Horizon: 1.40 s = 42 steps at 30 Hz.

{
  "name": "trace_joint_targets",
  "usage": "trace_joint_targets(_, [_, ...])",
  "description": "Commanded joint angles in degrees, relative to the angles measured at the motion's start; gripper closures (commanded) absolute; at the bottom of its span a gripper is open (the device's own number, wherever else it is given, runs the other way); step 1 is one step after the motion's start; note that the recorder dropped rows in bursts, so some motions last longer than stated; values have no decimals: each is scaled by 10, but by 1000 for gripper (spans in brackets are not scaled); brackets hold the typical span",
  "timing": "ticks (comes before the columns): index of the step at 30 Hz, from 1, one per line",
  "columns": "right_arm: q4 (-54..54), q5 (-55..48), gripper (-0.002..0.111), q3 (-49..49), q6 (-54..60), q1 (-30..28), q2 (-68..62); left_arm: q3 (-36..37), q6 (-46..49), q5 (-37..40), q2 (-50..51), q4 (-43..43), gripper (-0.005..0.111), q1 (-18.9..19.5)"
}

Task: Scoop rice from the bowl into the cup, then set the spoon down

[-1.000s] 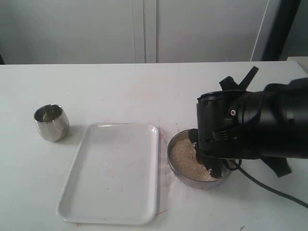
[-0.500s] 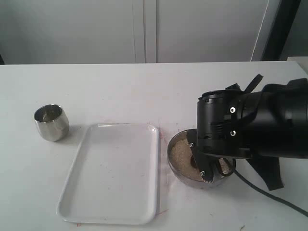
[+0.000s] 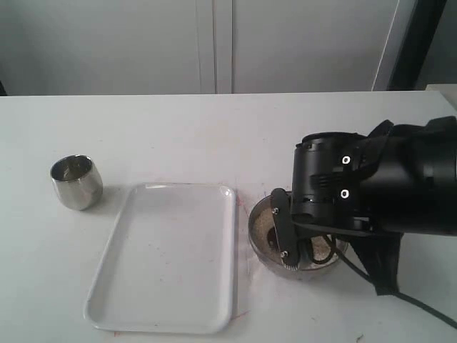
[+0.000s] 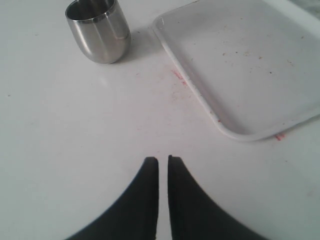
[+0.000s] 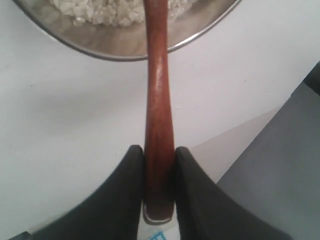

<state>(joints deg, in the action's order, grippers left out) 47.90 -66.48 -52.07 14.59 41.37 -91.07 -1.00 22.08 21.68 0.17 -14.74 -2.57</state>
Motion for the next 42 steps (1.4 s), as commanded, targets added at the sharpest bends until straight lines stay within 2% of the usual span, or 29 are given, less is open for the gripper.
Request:
trace_joint_targets(1, [-27,11,108,2,-30,2,0,3,2,2,-2,-6,92,1])
trace_joint_targets(7, [-70,12,108,2,-38,2,-8,3,2,2,-2,-6,92,1])
trace_joint_targets(15, [-55,-35,108,2,-75,2,-42,3,2,2,-2,-6,92,1])
trace_joint_targets(33, [96,-35,108,2,-87,2,-28,3,2,2,-2,-6,92,1])
trace_joint_targets(37, [111,-35,108,2,-67,2,-28,3,2,2,-2,-6,92,1])
trace_joint_targets(42, [113,-35,108,2,20,2,-28,3,2,2,-2,-6,92,1])
